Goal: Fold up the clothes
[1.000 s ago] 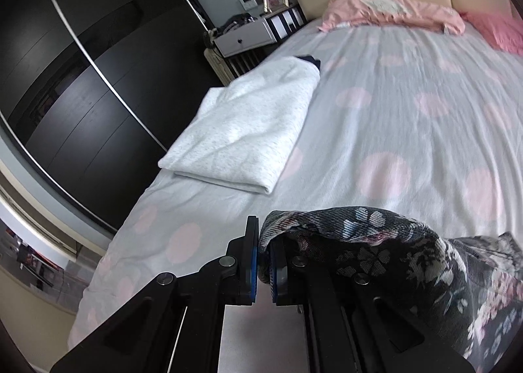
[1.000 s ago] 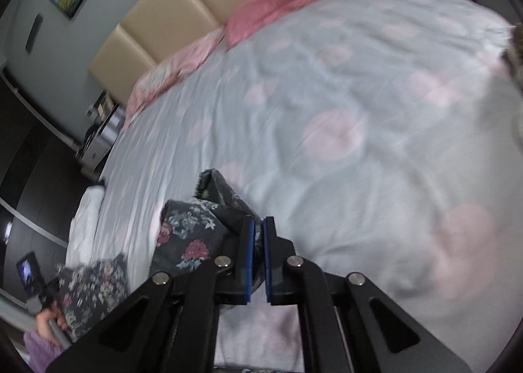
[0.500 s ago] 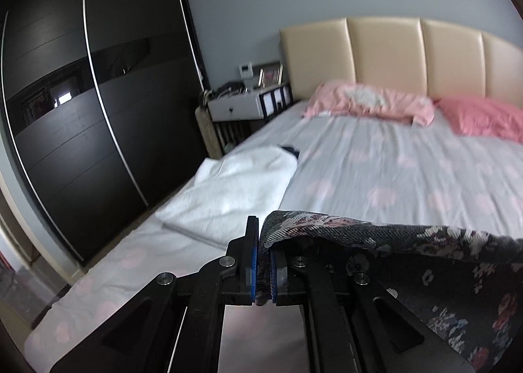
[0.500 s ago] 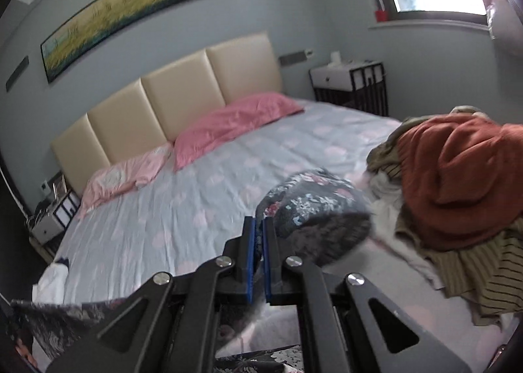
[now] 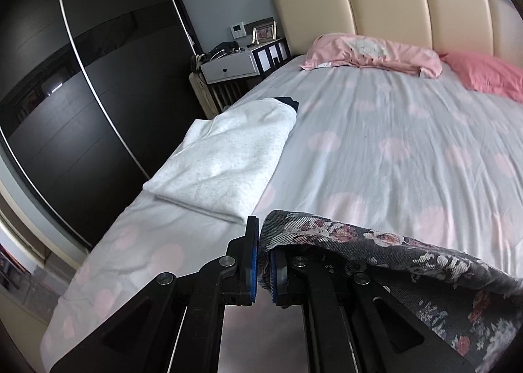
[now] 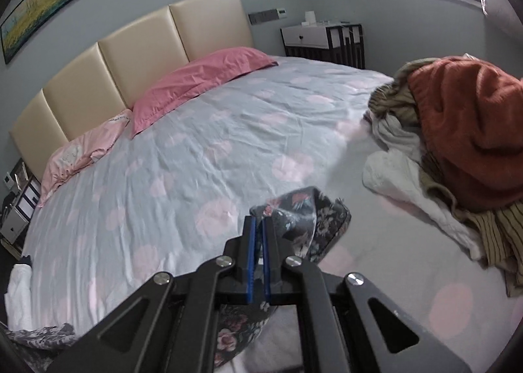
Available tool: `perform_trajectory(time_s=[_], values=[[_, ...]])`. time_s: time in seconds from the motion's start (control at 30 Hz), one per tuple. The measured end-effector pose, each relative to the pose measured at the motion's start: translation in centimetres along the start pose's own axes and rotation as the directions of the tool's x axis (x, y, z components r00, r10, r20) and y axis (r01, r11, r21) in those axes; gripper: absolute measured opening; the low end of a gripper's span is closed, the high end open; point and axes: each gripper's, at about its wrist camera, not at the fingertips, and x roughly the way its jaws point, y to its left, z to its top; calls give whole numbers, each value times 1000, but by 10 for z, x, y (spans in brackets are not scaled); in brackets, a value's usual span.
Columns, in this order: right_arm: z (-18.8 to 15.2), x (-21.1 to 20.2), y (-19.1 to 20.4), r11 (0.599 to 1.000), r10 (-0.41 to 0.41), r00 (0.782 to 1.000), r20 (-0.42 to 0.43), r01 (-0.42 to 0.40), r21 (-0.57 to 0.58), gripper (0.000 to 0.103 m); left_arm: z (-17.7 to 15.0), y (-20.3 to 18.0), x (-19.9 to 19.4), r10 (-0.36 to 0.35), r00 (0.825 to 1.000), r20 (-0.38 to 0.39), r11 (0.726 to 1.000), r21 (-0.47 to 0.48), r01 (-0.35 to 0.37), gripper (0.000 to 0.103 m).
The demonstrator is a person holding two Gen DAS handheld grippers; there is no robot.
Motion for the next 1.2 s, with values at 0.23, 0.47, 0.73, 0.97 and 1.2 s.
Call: perform_trajectory(time_s=[0.23,0.47,0.73,0.97,1.2], values=[[4,54,31,989,51,999,-4,-51,-140,4,14,-46,2,97,992,78,988,114,-106,6],[-1,74,25,980,178,968,-179,-191,-60,8,-3,-74,34,174,985,22,954,245,-174,6],[24,87,-52,966,223,934,-281,-174,189,24,-9,-71,39,158,987,12,953,258,-156,6],[56,80,-123,976,150,961,-233,-106,191,29,-6,-67,43,123,992,-3,965,234,-119,6],[54,113,-152,959,242,903,-356,-167,228,29,-3,-65,47,99,995,-20,972,217,-92,6]])
